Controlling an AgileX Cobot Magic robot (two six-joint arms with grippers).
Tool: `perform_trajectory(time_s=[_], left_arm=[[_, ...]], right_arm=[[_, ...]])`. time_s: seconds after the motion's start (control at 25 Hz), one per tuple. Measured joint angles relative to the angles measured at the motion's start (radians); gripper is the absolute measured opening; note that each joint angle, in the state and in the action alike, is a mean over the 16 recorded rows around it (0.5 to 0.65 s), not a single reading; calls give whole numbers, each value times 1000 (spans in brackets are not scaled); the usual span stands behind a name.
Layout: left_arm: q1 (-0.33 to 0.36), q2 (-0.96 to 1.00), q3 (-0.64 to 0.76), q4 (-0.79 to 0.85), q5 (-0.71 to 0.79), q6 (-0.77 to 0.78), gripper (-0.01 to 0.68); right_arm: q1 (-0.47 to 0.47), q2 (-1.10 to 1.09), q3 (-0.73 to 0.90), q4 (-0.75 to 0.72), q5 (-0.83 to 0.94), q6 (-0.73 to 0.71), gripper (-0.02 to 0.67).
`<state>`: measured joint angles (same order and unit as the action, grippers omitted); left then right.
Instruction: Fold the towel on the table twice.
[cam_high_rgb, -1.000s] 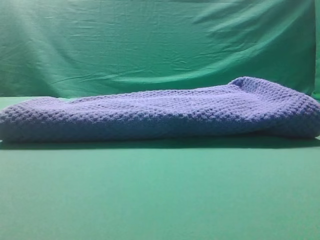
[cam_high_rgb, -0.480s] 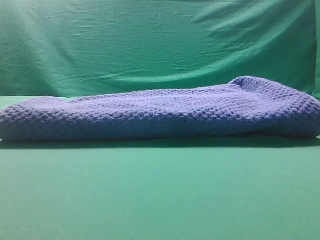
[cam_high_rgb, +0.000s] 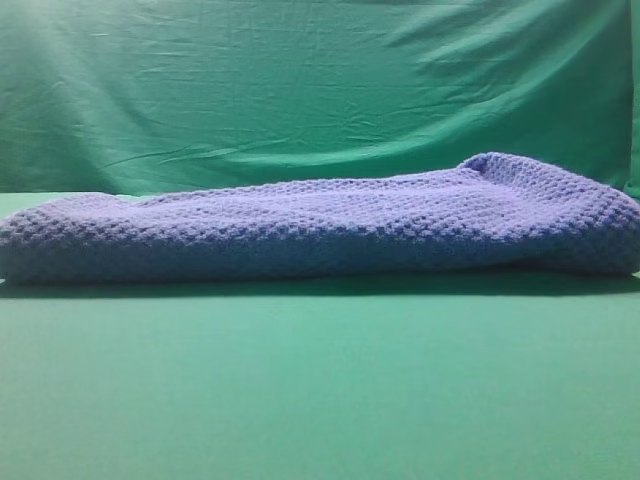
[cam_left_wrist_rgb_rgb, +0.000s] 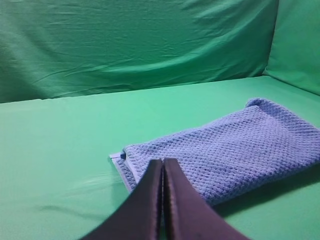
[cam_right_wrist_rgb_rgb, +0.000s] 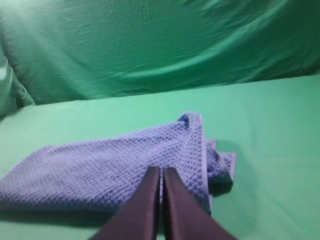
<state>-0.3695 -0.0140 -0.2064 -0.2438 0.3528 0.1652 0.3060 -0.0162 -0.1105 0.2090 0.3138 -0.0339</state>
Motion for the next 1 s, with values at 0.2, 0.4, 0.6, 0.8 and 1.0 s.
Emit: perform_trajectory(time_s=[0.2, 0.4, 0.6, 0.8, 1.0], left_arm=[[0, 0, 19, 1, 10, 0, 0], [0, 0, 74, 14, -8, 0, 0], [0, 0, 143, 29, -24, 0, 0], [0, 0, 203, 43, -33, 0, 0], [0, 0, 224, 47, -24, 0, 0]], right_arm=[[0, 0, 38, 3, 51, 1, 0], [0, 0, 65, -2, 87, 1, 0], [0, 0, 92, -15, 60, 2, 0], [0, 0, 119, -52, 5, 2, 0], [0, 0, 136, -91, -20, 2, 0]])
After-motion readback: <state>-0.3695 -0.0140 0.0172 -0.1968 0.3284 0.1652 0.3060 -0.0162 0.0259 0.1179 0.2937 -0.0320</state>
